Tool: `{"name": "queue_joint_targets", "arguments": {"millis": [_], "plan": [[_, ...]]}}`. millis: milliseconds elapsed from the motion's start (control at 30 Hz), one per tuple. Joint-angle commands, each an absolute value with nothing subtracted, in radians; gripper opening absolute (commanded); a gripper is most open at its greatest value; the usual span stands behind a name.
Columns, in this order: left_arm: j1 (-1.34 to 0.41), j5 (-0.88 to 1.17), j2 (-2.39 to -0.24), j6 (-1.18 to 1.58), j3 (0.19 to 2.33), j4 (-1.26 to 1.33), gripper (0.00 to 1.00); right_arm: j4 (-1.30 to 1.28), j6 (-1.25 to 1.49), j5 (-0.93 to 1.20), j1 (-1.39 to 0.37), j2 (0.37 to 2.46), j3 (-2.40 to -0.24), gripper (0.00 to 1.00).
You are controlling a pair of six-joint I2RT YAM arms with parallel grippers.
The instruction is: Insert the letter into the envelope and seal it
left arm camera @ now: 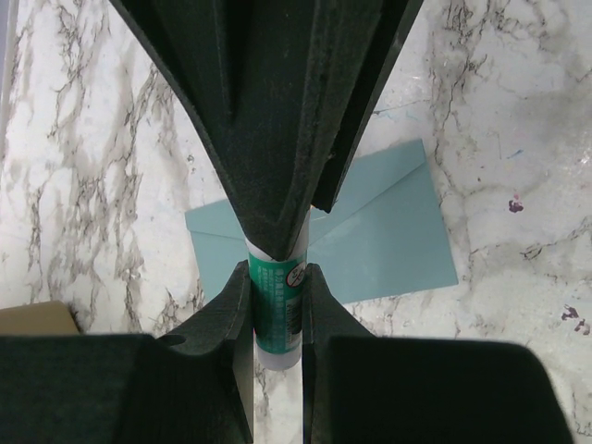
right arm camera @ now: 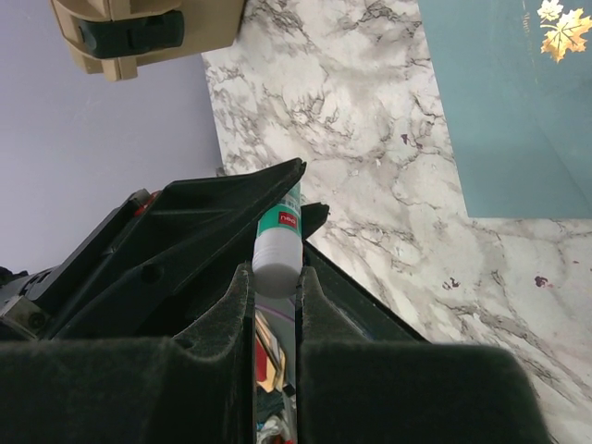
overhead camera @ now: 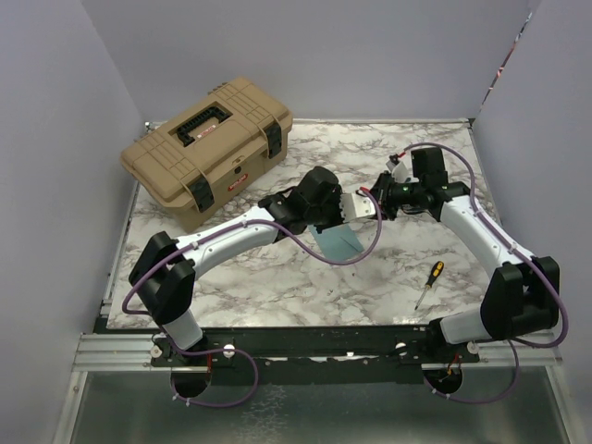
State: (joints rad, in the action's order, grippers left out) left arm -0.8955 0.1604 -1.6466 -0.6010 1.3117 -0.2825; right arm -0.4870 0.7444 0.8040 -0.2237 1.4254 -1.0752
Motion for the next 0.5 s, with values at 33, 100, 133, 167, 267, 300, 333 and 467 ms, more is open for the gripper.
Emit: {"name": "queue_joint_targets", "arguments": {"millis": [33,100,133,167,267,300,333,467], "plan": [[-0.982,0.560,-1.593,-0.491,1.370,0.332,0.00,-0.431,0.801,0.899,-0.323,1.493,-1.020,0.00],[-0.980,0.570,-1.593,-0.466,1.355,0.354,0.00,-0.413,0.810,0.917,-0.325,1.495,-1.011,0.00],[-0.980,0.572,-1.593,-0.470,1.351,0.355,0.00,-0.407,0.814,0.923,-0.325,1.496,-1.007,0.00],[-0.980,0.571,-1.594,-0.473,1.350,0.353,0.00,-0.405,0.814,0.924,-0.326,1.496,-1.003,0.00],[-0.977,0.563,-1.595,-0.479,1.352,0.336,0.00,-0.413,0.807,0.920,-0.327,1.500,-1.006,0.00],[-0.977,0.556,-1.594,-0.480,1.350,0.324,0.00,-0.419,0.801,0.916,-0.327,1.499,-1.014,0.00],[-0.977,0.546,-1.591,-0.491,1.346,0.300,0.00,-0.438,0.784,0.899,-0.325,1.499,-1.036,0.00],[-0.964,0.431,-1.557,-0.525,1.273,0.177,0.00,-0.530,0.738,0.798,-0.302,1.480,-1.158,0.01]]}}
